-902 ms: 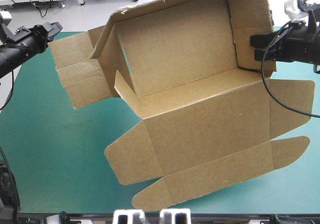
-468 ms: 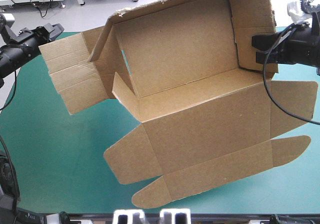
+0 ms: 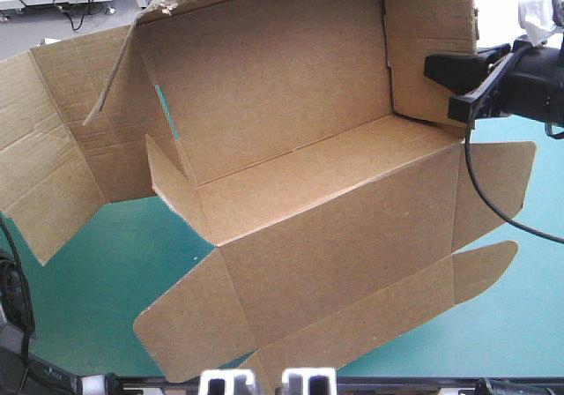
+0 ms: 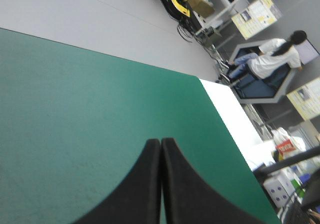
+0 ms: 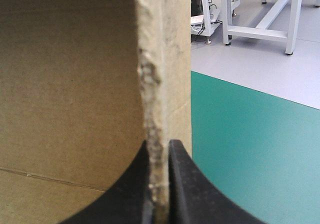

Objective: Fold the box

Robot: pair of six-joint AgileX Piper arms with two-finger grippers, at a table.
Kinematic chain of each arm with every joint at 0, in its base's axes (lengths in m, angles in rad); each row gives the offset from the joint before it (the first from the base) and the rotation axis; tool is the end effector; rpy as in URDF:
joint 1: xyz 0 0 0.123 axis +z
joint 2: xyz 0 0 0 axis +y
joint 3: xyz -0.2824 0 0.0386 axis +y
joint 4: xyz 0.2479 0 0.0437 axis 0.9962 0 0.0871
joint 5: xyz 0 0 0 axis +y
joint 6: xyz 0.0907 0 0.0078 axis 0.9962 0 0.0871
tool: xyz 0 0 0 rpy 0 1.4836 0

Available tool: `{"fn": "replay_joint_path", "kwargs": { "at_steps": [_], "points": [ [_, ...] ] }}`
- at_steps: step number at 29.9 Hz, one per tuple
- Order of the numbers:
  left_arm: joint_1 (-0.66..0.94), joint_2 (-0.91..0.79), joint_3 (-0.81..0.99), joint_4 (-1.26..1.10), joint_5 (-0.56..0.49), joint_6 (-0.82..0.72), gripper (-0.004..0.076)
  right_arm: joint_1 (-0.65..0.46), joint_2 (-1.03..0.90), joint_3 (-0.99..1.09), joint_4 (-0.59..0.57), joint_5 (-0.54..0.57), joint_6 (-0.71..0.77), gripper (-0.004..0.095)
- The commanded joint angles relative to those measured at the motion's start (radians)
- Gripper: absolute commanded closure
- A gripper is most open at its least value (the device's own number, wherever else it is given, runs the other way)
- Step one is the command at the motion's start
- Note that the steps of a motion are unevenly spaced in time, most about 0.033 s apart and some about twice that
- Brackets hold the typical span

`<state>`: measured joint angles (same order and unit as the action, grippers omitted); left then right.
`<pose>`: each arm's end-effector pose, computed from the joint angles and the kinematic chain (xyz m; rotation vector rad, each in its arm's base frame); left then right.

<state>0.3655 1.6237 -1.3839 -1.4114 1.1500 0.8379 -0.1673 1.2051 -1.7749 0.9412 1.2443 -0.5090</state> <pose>0.3462 0.0446 0.3679 -0.0044 1.9316 -1.1327 0.1834 0.0397 0.5486 -0.4911 1.8062 0.6695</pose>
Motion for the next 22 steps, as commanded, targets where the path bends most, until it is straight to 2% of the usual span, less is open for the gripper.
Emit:
{"fn": "replay_joint_path", "kwargs": {
  "at_steps": [1, 3, 22],
  "points": [
    [-0.024, -0.060, -0.035, -0.074, 0.104, 0.009, 0.0734, -0.006, 0.008, -0.030, 0.081, -0.045, 0.000, 0.0932],
    [-0.037, -0.075, -0.035, -0.073, 0.151, 0.009, 0.0734, -0.006, 0.022, -0.030, 0.092, -0.057, -0.009, 0.0932],
    [-0.076, -0.316, -0.035, -0.063, 0.145, -0.054, 0.0734, -0.006, 0.168, -0.028, 0.113, -0.109, -0.041, 0.0932]
  ]
}}
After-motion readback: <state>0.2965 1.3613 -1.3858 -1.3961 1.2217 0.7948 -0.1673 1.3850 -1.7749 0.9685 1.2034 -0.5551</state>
